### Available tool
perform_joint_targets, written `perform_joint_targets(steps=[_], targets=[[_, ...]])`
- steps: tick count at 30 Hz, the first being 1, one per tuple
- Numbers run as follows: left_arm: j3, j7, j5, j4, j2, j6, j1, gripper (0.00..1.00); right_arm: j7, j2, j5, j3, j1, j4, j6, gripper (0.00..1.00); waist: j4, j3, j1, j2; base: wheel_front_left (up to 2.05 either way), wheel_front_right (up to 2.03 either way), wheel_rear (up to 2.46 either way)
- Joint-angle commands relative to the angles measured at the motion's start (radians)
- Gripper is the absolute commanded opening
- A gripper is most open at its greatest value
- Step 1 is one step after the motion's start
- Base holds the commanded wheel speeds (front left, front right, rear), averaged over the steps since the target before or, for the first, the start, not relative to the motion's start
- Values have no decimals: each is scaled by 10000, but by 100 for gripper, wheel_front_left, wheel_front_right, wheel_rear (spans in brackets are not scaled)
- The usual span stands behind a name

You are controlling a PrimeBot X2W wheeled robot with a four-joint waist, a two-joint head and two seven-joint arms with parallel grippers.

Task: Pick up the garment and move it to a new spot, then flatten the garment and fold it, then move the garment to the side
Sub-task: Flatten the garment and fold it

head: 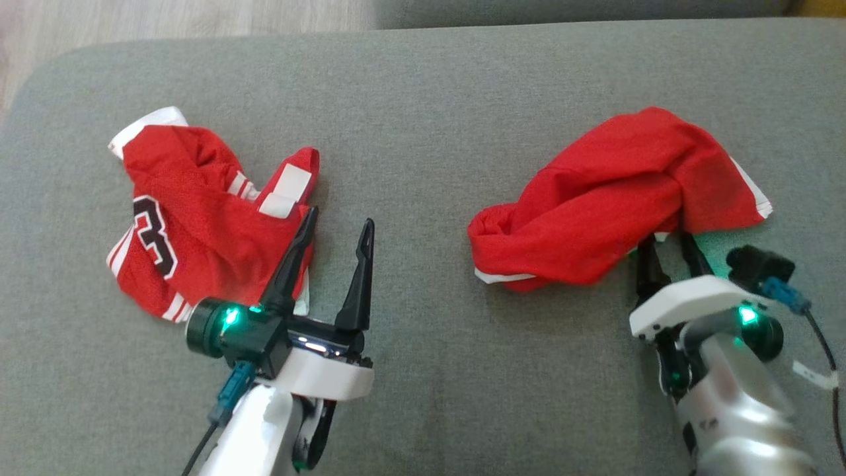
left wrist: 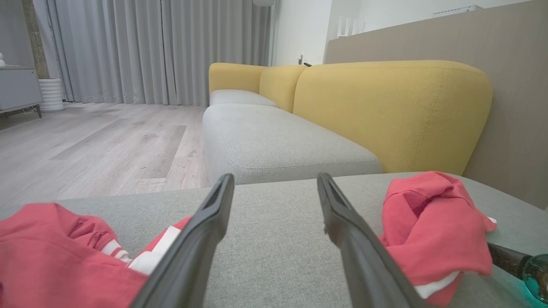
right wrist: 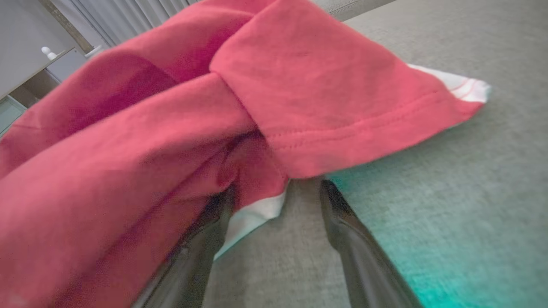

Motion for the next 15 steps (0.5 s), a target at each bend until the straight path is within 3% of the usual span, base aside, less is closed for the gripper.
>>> perform_joint_targets(steps=[1, 2, 3, 5, 15], targets=[[268, -51, 19, -299, -11, 54, -358, 100, -62, 65, 14, 350, -247, 99, -7, 100, 16, 8, -1, 0, 0, 0, 0], [257, -51, 9, -300, -12, 68, -358, 100, -82, 65, 26, 392, -362, 287, -7, 100, 24, 10, -1, 0, 0, 0, 0], [247, -51, 2, -298, -12, 85, -355, 100, -97, 65, 50, 451, -462, 458, -7, 84, 26, 8, -1, 0, 0, 0, 0], [236, -51, -3, -288, -12, 114, -343, 100, -119, 65, 49, 592, -628, 711, -7, 0, 13, -7, -1, 0, 0, 0, 0], [340, -51, -75, -180, -13, 184, -146, 100, -135, 65, -571, 23, 62, -784, -7, 0, -339, -539, -1, 0, 0, 0, 0]])
